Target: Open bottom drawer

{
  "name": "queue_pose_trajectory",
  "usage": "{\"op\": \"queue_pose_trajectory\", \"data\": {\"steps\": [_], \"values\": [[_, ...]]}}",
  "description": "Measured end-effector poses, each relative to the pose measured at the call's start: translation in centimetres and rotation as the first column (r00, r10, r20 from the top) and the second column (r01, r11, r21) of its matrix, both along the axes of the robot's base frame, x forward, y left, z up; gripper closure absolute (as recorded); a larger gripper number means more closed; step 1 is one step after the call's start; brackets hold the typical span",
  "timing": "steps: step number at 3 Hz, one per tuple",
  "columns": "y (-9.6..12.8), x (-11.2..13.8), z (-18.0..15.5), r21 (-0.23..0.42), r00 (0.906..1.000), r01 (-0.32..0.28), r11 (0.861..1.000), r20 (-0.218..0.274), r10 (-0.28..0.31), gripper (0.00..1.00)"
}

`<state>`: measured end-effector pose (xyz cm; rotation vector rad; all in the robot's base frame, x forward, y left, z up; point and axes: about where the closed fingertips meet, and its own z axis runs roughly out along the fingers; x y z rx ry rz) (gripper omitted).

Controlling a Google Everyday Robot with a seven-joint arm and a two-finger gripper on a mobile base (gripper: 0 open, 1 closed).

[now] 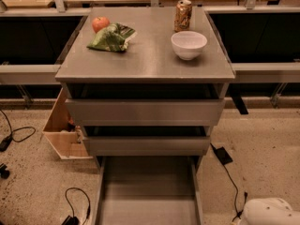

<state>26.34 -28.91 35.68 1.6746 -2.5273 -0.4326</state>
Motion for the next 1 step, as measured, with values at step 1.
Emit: {"op": "queue_pose_trajectory", "data": {"steps": [1], "values": [[-1.39,0.07,7.60,-0.107,0.9938,0.021,0.994,0.111,-0.009,0.00]]}}
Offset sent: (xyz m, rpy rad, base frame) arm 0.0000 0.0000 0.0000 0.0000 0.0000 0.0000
